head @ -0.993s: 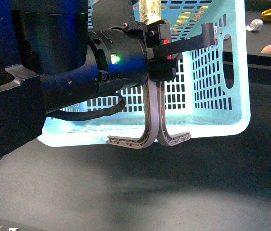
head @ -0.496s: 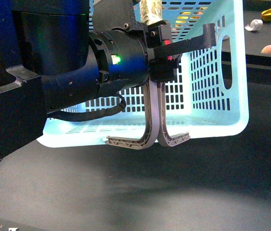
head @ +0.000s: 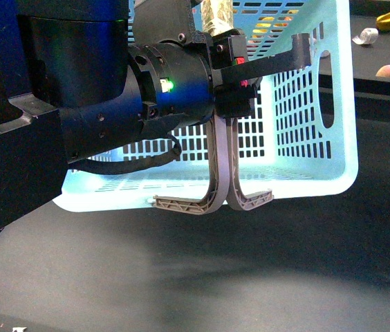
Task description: Pick mango with right arm and hold basket with left
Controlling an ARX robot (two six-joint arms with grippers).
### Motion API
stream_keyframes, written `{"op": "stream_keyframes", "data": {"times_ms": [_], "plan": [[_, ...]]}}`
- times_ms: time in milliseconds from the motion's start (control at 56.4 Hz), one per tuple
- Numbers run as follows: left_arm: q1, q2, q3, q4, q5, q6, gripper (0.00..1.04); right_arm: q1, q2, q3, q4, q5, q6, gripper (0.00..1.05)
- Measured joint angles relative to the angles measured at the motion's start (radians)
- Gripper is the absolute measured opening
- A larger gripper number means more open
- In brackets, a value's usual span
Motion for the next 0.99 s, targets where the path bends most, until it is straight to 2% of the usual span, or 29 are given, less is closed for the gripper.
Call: {"op": "stream_keyframes", "data": {"times_ms": [89,160,301,674,993], "plan": [[0.000,0.000,0.000,0.000,0.000,0.000,0.05,0.002,-0.002,-0.008,0.002,0.000,0.000,0.62],[0.000,0.000,0.000,0.000,0.000,0.000,0.05,0.003,-0.003,-0.013,0.006,-0.001,0.000,0.58],[0.000,0.000,0.000,0.000,0.000,0.000,0.05,0.009,-0.028,-0.059,0.040,-0.025,0.022,0.58],[0.000,0.000,0.000,0.000,0.000,0.000,0.05,0.069,-0.300,-0.307,0.194,-0.204,0.215,0.57],[0.000,0.000,0.000,0.000,0.000,0.000,0.05,0.198,-0.628,-0.629,0.326,-0.351,0.435,0.57]]}}
